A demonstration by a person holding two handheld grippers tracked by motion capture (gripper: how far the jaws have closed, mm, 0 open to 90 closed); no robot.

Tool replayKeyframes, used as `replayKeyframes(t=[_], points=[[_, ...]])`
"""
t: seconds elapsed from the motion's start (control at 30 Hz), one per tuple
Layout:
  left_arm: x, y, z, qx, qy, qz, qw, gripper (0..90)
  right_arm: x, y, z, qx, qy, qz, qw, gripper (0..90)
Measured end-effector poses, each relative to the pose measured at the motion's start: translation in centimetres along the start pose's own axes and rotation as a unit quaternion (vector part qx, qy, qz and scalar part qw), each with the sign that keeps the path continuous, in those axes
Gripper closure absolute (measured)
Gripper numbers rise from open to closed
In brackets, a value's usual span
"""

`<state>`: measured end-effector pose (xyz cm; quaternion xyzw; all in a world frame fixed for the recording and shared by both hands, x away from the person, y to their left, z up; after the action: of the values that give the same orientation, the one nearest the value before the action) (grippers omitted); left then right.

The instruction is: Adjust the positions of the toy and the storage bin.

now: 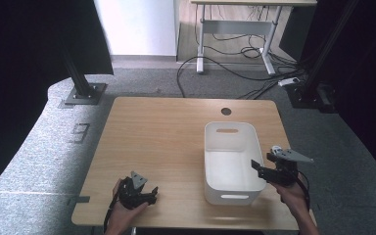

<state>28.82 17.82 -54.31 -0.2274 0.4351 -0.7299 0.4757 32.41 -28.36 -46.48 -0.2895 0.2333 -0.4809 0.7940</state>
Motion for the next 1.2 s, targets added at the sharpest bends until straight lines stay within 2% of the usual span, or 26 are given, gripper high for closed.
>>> replayKeyframes(t=[0.17, 0.2, 0.27, 0.4, 0.5, 0.67, 0.7, 1.0, 1.2], points=[[0.0, 0.0, 0.0, -0.001, 0.0, 0.001, 1.0, 14.9, 0.0, -0.1, -0.1, 0.0, 0.004, 0.02, 0.9998, 33.9], [0.0, 0.0, 0.0, -0.001, 0.0, 0.001, 1.0, 14.9, 0.0, -0.1, -0.2, -0.004, 0.005, 0.035, 0.9994, 36.7], [0.0, 0.0, 0.0, -0.001, 0.0, 0.002, 1.0, 15.0, 0.0, -0.1, -0.2, -0.003, 0.008, 0.036, 0.9993, 37.3], [-0.1, -0.1, 0.0, 0.0, -0.002, 0.003, 1.0, 15.0, -0.3, -0.3, -0.4, -0.002, 0.016, 0.038, 0.9991, 44.0], [-0.1, -0.1, -0.1, 0.001, -0.001, 0.003, 1.0, 15.0, -0.7, -0.5, -0.6, 0.003, 0.019, 0.031, 0.9993, 50.3], [-0.1, -0.1, -0.1, 0.0, 0.001, 0.002, 1.0, 15.1, -1.0, -0.7, -0.6, 0.003, 0.023, 0.032, 0.9992, 55.1], [-0.1, -0.1, -0.1, 0.0, 0.001, 0.002, 1.0, 15.1, -1.2, -0.7, -0.6, 0.002, 0.022, 0.024, 0.9995, 56.9], [0.0, 0.0, -0.1, -0.001, 0.003, 0.001, 1.0, 15.2, -1.6, -0.9, -0.4, -0.011, 0.03, 0.004, 0.9995, 61.3], [0.0, 0.0, -0.1, -0.001, 0.002, 0.0, 1.0, 15.2, -2.1, -1.1, -0.3, -0.02, 0.029, -0.017, 0.9992, 64.8]])
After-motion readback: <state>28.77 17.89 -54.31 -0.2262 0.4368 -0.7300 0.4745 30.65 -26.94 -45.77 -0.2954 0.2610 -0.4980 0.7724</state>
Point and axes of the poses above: each handheld gripper's, and its own axes: y roughly forward along the jaws, z roughly out of its top, x roughly to its right, the point moved 1 cm from there along y, roughly forward along the jaws, and after that the axes turned 14 degrees about -x, right-handed, at the moved point
